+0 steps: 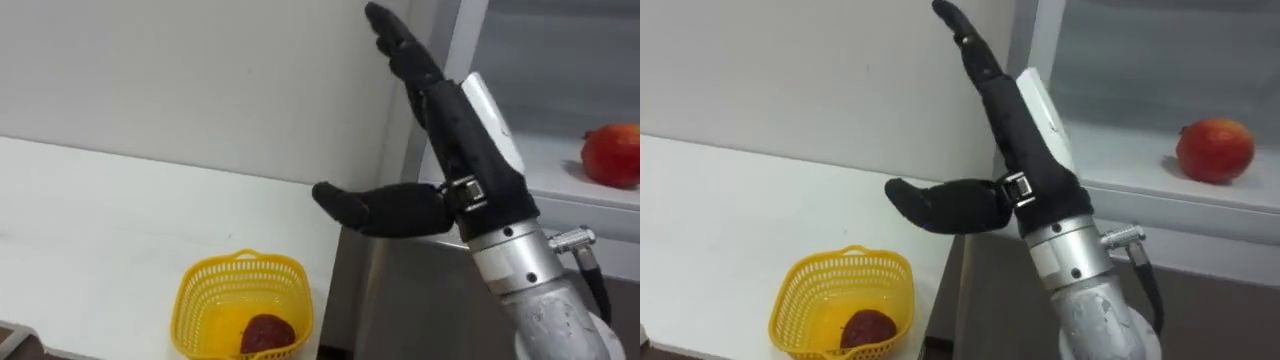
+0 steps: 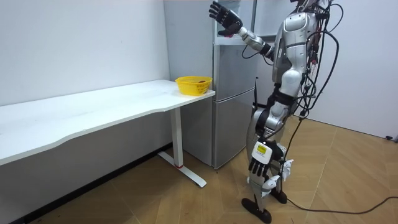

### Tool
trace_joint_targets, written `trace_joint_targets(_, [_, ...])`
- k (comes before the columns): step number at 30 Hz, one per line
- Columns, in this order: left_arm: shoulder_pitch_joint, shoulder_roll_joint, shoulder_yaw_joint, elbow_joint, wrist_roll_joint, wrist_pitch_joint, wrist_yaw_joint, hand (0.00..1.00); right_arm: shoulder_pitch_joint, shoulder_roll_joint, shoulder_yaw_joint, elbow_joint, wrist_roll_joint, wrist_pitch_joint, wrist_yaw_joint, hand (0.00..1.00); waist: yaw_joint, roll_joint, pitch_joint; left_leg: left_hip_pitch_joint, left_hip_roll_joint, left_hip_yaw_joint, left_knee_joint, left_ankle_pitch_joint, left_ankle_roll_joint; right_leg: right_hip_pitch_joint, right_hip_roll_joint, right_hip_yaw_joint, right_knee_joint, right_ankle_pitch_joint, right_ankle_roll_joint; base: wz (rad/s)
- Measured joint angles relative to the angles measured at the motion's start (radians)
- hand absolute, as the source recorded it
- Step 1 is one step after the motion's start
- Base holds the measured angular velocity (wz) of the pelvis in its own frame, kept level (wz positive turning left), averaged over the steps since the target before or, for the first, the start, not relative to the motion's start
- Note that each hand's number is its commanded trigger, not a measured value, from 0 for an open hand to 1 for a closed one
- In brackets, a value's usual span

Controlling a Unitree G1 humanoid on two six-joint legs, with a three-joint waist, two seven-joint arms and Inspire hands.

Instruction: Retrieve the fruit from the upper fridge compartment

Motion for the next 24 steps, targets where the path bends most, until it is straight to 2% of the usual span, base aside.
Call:
trace_joint_targets(2, [0.0,-0.003,0.001,0.0,0.0,-0.002,0.008,0.0,0.001,0.0,-0.026,-0.035,0.0,-0.017,-0.029,0.0,-0.006,0.007,0.0008,0.008,0.002,0.012,-0.004,0.0,0.0,0.0,0.001,0.009,0.0,0.0,-0.001,-0.17])
trace_joint_targets(3, [0.001,-0.006,0.001,0.0,0.0,-0.002,0.012,0.0,0.001,0.0,-0.046,-0.043,-0.005,-0.038,-0.045,0.0,-0.017,0.011,-0.0005,0.012,0.003,0.018,-0.01,0.0,0.0,0.003,0.001,0.014,0.0,0.001,-0.001,-0.15])
trace_joint_targets(6, [0.004,-0.009,0.001,0.001,0.0,-0.009,0.014,0.0,0.002,0.0,-0.088,-0.057,-0.022,-0.058,-0.083,0.0,-0.038,0.019,-0.0044,0.022,0.005,0.03,-0.017,0.0,0.001,0.005,0.003,0.028,0.0,0.001,-0.001,-0.11])
trace_joint_targets(9, [0.003,-0.01,-0.001,0.004,0.0,-0.013,0.016,0.0,0.012,-0.001,-0.108,-0.056,-0.023,-0.062,-0.116,0.0,-0.062,0.019,-0.0038,0.036,0.01,0.04,-0.03,-0.001,0.0,0.013,0.006,0.033,0.0,0.001,-0.001,-0.11])
trace_joint_targets(15, [0.0,-0.01,-0.003,0.01,-0.001,-0.018,0.033,0.0,0.043,-0.012,-0.126,-0.053,0.01,-0.065,-0.158,0.0,-0.088,0.008,-0.0017,0.047,0.014,0.048,-0.028,-0.002,-0.002,0.017,0.009,0.037,0.001,0.001,-0.001,-0.03])
trace_joint_targets(18, [-0.005,-0.009,-0.003,0.027,0.0,-0.025,0.034,0.0,0.046,-0.021,-0.157,-0.05,0.025,-0.066,-0.168,0.0,-0.094,0.005,0.0039,0.049,0.014,0.048,-0.028,-0.002,-0.002,0.019,0.009,0.037,0.001,0.001,-0.001,0.0])
trace_joint_targets(24, [-0.005,-0.009,-0.003,0.034,-0.001,-0.025,0.031,0.0,0.056,-0.022,-0.198,-0.041,0.022,-0.073,-0.206,0.0,-0.108,0.0,0.0044,0.048,0.015,0.049,-0.022,-0.007,-0.002,0.02,0.01,0.042,0.0,0.001,-0.001,0.0])
